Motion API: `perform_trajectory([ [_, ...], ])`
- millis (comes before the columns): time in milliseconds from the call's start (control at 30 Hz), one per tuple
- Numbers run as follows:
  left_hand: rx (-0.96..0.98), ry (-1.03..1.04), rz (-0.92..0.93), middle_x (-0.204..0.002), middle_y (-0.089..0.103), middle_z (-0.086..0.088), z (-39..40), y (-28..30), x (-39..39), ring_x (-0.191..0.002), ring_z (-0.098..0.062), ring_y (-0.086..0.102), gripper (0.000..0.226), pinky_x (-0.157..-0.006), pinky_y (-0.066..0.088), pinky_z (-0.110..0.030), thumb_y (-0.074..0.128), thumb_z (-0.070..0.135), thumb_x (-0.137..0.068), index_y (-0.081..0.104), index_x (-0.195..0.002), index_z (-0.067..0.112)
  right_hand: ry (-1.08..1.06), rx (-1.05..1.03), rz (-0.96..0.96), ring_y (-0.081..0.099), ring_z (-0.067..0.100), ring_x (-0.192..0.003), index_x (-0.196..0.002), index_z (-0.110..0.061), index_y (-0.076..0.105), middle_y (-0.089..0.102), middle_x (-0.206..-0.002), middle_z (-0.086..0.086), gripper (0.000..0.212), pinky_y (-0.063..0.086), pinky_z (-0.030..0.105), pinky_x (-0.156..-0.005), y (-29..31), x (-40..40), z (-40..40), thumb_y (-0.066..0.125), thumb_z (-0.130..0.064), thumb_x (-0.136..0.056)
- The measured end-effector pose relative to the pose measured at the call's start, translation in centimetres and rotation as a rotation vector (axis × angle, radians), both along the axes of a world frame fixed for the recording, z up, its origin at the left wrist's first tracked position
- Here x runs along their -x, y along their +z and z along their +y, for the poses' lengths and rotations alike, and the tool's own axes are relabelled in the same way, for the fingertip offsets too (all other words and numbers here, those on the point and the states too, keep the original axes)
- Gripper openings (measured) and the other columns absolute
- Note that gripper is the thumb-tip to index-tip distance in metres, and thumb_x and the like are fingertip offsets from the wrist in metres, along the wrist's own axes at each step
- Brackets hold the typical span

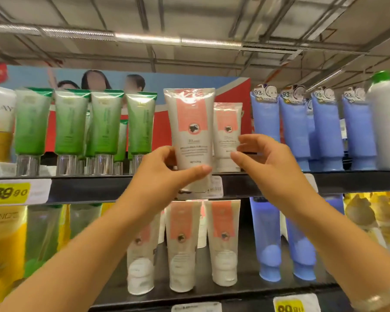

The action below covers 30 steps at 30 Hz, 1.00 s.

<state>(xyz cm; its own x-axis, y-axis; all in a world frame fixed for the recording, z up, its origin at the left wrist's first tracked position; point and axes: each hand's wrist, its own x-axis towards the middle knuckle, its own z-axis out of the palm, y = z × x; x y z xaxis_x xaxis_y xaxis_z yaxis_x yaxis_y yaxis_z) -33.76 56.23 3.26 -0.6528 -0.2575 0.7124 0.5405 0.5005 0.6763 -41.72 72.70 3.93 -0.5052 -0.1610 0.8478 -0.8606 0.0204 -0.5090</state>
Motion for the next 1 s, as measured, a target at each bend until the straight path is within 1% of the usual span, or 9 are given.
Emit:
perform_trajectory([
  [100, 0.005, 0.062, 0.019, -0.089, 0.075, 0.006, -1.2, 2.1, 0.9, -0.082, -0.009, 0.071, 0.045, -0.078, 0.057, -0.034, 0.083, 0.034, -0.057, 0.067, -0.097, 0.02, -0.13, -0.041, 0.043, 0.056, 0.012, -0.098, -0.127, -0.015, 0.052, 0.059, -0.113, -0.003, 0.044, 0.047, 0.03, -0.089, 1.2, 1.9, 0.1, 0.065, -0.024, -0.086],
  [233, 0.038, 0.15, -0.01, -0.081, 0.073, 0.011, -2.3, 3.6, 2.2, -0.072, -0.001, 0.069, 0.034, -0.06, 0.054, -0.018, 0.082, 0.033, -0.061, 0.066, -0.09, 0.024, -0.205, -0.11, 0.071, 0.051, 0.011, -0.095, -0.13, -0.011, 0.048, 0.049, -0.1, -0.009, 0.048, 0.04, 0.025, -0.079, 2.1, 3.6, -0.4, 0.065, -0.024, -0.087],
  [300, 0.047, 0.161, -0.038, -0.076, 0.073, 0.011, -2.7, 3.9, 2.9, -0.068, 0.001, 0.068, 0.025, -0.053, 0.052, -0.013, 0.082, 0.03, -0.065, 0.066, -0.084, 0.024, -0.228, -0.138, 0.063, 0.054, 0.019, -0.104, -0.13, -0.008, 0.047, 0.052, -0.107, -0.003, 0.049, 0.044, 0.03, -0.084, 2.3, 4.2, -0.9, 0.065, -0.023, -0.086],
  [367, 0.069, 0.17, -0.079, -0.078, 0.073, 0.009, -2.8, 3.9, 3.6, -0.069, -0.002, 0.069, 0.021, -0.057, 0.054, -0.017, 0.081, 0.028, -0.067, 0.065, -0.08, 0.025, -0.23, -0.173, 0.04, 0.054, 0.025, -0.113, -0.13, -0.008, 0.045, 0.056, -0.122, 0.005, 0.05, 0.046, 0.04, -0.092, 2.4, 4.8, -1.4, 0.066, -0.023, -0.086],
  [467, 0.137, 0.222, -0.133, -0.078, 0.071, 0.01, -2.8, 3.8, 4.3, -0.072, -0.003, 0.068, 0.022, -0.057, 0.053, -0.019, 0.081, 0.031, -0.067, 0.063, -0.079, 0.028, -0.213, -0.229, 0.014, 0.056, 0.024, -0.113, -0.128, -0.013, 0.045, 0.057, -0.127, 0.005, 0.048, 0.047, 0.038, -0.092, 2.4, 5.5, -1.9, 0.065, -0.027, -0.086],
  [567, 0.16, 0.248, -0.176, -0.08, 0.072, 0.006, -3.0, 4.0, 4.5, -0.076, -0.011, 0.07, 0.022, -0.067, 0.057, -0.029, 0.081, 0.034, -0.068, 0.064, -0.079, 0.027, -0.211, -0.232, 0.002, 0.056, 0.024, -0.112, -0.128, -0.014, 0.046, 0.057, -0.128, 0.005, 0.049, 0.045, 0.035, -0.088, 2.7, 5.9, -2.1, 0.066, -0.028, -0.086],
  [700, 0.169, 0.26, -0.198, -0.086, 0.071, 0.005, -3.0, 4.2, 4.7, -0.079, -0.011, 0.068, 0.028, -0.062, 0.057, -0.025, 0.08, 0.033, -0.069, 0.06, -0.088, 0.025, -0.191, -0.231, -0.02, 0.055, 0.024, -0.115, -0.127, -0.013, 0.046, 0.058, -0.127, 0.005, 0.05, 0.046, 0.035, -0.089, 3.0, 6.4, -2.3, 0.067, -0.029, -0.085],
  [867, 0.165, 0.333, -0.152, -0.094, 0.063, 0.006, -2.8, 3.8, 5.1, -0.083, -0.005, 0.06, 0.056, -0.06, 0.043, -0.018, 0.083, 0.033, -0.065, 0.043, -0.103, 0.025, -0.174, -0.249, -0.06, 0.057, 0.026, -0.11, -0.125, -0.013, 0.05, 0.06, -0.122, 0.007, 0.048, 0.049, 0.034, -0.081, 3.2, 6.9, -2.7, 0.067, -0.033, -0.084],
  [1000, 0.205, 0.394, -0.126, -0.092, 0.059, 0.01, -2.7, 3.5, 5.5, -0.08, 0.0, 0.056, 0.056, -0.058, 0.041, -0.015, 0.083, 0.036, -0.065, 0.043, -0.103, 0.024, -0.165, -0.258, -0.071, 0.057, 0.026, -0.109, -0.124, -0.012, 0.053, 0.061, -0.12, 0.008, 0.048, 0.047, 0.031, -0.077, 3.2, 7.1, -2.9, 0.068, -0.033, -0.083],
])
